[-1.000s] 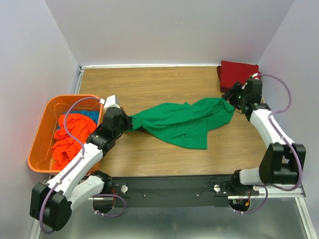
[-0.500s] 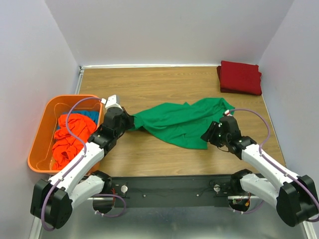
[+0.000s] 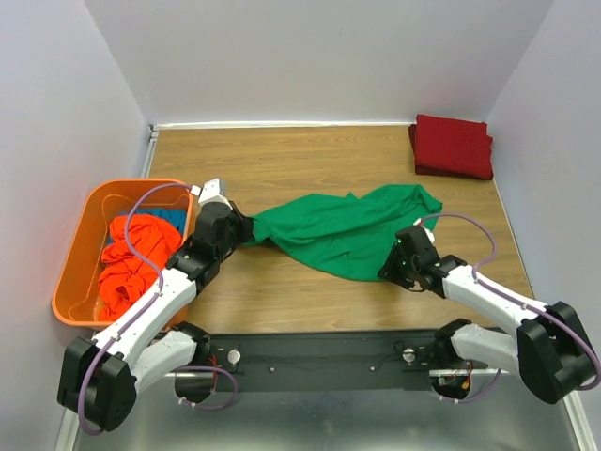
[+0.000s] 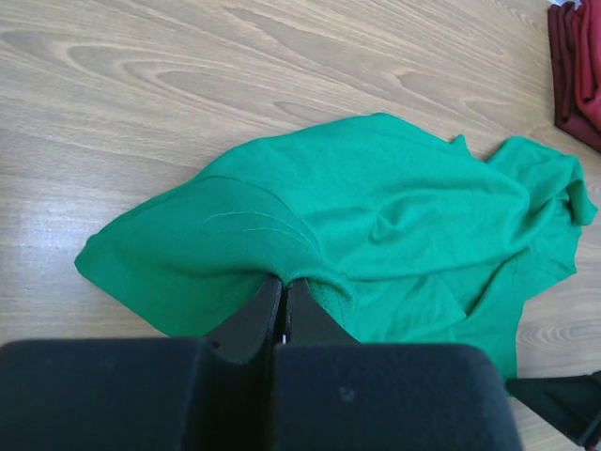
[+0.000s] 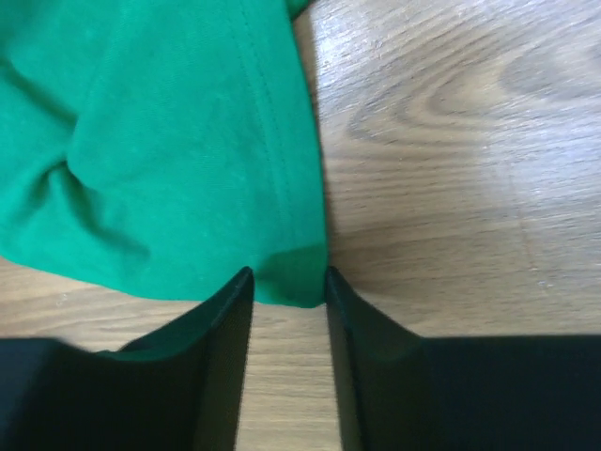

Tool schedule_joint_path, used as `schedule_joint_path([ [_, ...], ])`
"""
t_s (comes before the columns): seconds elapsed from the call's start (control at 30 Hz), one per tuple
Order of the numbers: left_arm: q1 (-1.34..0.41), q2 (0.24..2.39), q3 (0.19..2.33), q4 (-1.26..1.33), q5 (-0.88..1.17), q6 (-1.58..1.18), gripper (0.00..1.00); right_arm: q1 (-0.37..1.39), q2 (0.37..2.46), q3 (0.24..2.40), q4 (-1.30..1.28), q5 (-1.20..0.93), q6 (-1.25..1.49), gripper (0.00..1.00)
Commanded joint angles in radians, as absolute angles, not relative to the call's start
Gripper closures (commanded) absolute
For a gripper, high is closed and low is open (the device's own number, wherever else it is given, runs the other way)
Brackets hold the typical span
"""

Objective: Fold and stack the t-shirts
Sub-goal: Flatten the tshirt out

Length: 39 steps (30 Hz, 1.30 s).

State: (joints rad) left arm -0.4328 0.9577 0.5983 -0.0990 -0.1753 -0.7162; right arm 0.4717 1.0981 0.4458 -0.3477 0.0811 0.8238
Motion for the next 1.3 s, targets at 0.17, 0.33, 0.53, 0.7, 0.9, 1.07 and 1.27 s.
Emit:
schedule_joint_path([
  [0.17, -0.426, 0.957, 0.592, -0.066, -0.141, -0.718, 1.00, 0.500, 1.143, 0.465, -0.327, 0.155, 0.861, 0.95],
  [0.33, -0.426, 0.957, 0.595, -0.064, -0.084, -0.695, 1.00, 0.497, 0.990, 0.699, -0.578, 0.354, 0.807, 0.99],
  [0.53, -0.448, 0.956, 0.554, -0.032, 0.041, -0.680, 1.00, 0.393, 0.945, 1.006, -0.749, 0.604, 0.658, 0.99],
  [0.7, -0.582, 0.980, 0.508, -0.015, 0.061, -0.696, 0.94, 0.312, 0.936, 1.092, -0.767, 0.637, 0.600, 0.99],
  [0.9, -0.670, 0.986, 0.444, -0.018, 0.023, -0.788, 0.65, 0.282, 0.974, 1.147, -0.769, 0.664, 0.548, 0.99],
  [1.07, -0.670, 0.910, 0.399, -0.058, -0.050, -0.886, 0.54, 0.265, 1.017, 1.155, -0.767, 0.666, 0.538, 0.99],
  [1.27, -0.669, 0.900, 0.405, -0.199, -0.208, -1.014, 0.54, 0.259, 1.045, 1.141, -0.743, 0.566, 0.541, 0.99],
])
